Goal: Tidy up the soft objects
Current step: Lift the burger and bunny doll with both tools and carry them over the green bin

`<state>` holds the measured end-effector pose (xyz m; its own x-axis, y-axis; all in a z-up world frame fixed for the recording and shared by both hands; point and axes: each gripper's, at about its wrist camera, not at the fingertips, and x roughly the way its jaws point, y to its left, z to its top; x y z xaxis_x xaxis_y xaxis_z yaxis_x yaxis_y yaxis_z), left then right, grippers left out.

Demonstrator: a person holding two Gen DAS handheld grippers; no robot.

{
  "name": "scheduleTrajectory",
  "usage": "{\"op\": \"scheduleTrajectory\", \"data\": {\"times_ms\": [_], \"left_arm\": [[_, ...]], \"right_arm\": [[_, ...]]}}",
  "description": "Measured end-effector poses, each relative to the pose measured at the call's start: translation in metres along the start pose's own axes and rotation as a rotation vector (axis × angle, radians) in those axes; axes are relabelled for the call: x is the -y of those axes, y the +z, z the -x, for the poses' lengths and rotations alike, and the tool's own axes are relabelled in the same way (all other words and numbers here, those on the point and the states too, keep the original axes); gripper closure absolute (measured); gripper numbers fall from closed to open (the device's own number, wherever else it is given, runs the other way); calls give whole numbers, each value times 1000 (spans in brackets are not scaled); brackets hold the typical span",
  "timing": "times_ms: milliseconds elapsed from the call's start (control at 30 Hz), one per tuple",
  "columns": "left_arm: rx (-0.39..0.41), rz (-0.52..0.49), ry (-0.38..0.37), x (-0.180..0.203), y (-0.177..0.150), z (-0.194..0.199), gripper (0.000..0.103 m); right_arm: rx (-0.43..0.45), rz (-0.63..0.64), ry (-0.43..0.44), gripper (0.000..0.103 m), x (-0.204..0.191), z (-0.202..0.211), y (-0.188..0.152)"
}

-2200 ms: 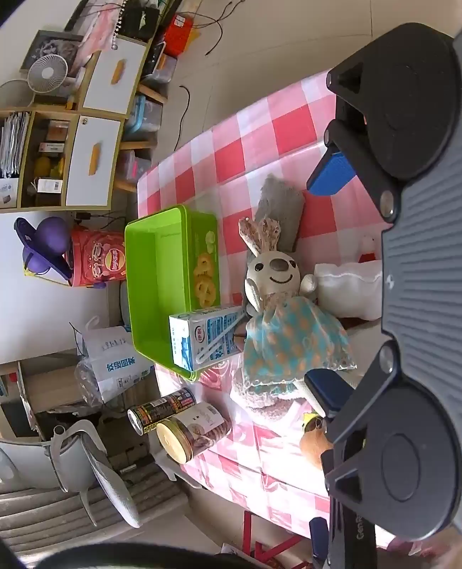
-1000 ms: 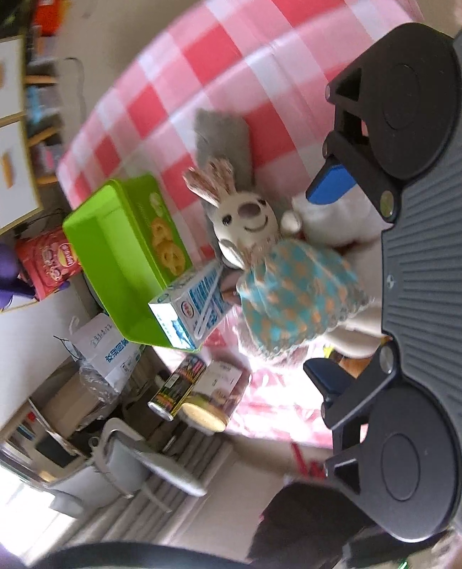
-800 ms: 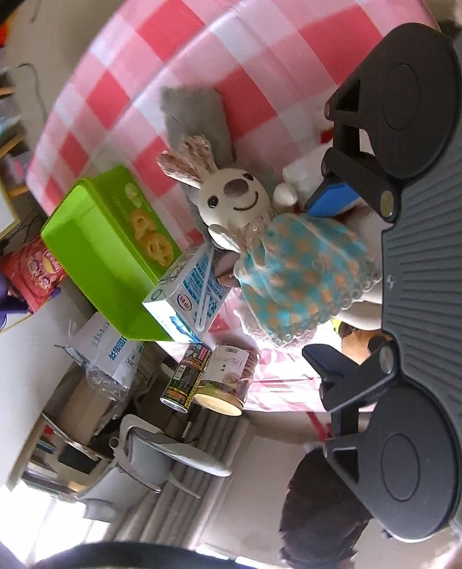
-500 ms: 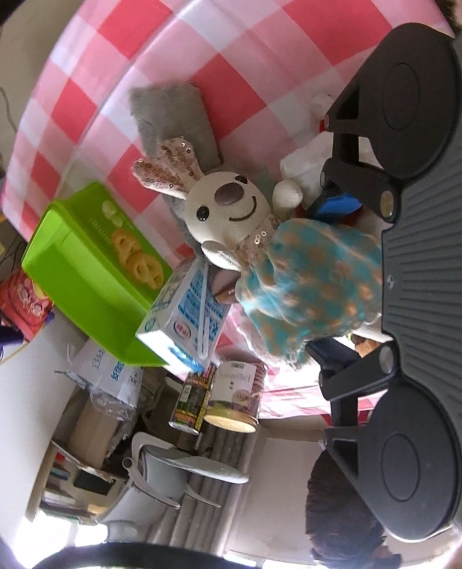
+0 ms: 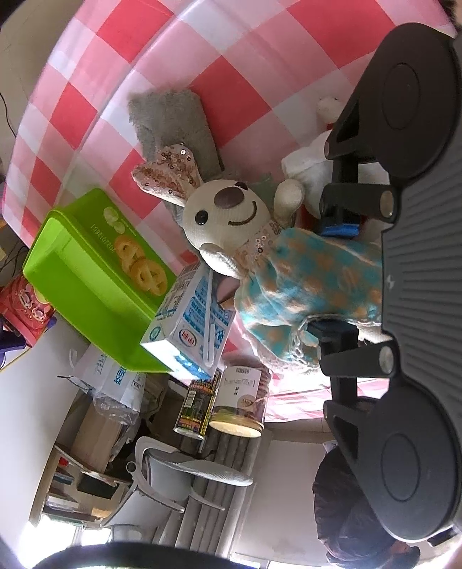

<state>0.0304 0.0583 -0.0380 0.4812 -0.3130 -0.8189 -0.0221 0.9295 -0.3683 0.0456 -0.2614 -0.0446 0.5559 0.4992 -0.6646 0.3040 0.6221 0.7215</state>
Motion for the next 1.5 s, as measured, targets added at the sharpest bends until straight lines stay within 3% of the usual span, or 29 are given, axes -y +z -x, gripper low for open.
{"op": "scheduleTrajectory", "data": {"times_ms": [467,833,1200,1367,1500], "left_arm": [[91,36,-70,-2,10,31,57],[215,18,-116,34,56,52,57],[232,-89,-186,89,136,-4,57],[233,-174,-165,108,157,-53,57],[214,-233,-150,116,166,-87,56]], "right_arm": [[79,20,97,77,-8,43,6],[189,79,97,77,-29,64,41],[292,128,67,77,-38,26,115],[310,192,83,77,-34,-8,137],[293,279,36,77,-31,-38,145]]}}
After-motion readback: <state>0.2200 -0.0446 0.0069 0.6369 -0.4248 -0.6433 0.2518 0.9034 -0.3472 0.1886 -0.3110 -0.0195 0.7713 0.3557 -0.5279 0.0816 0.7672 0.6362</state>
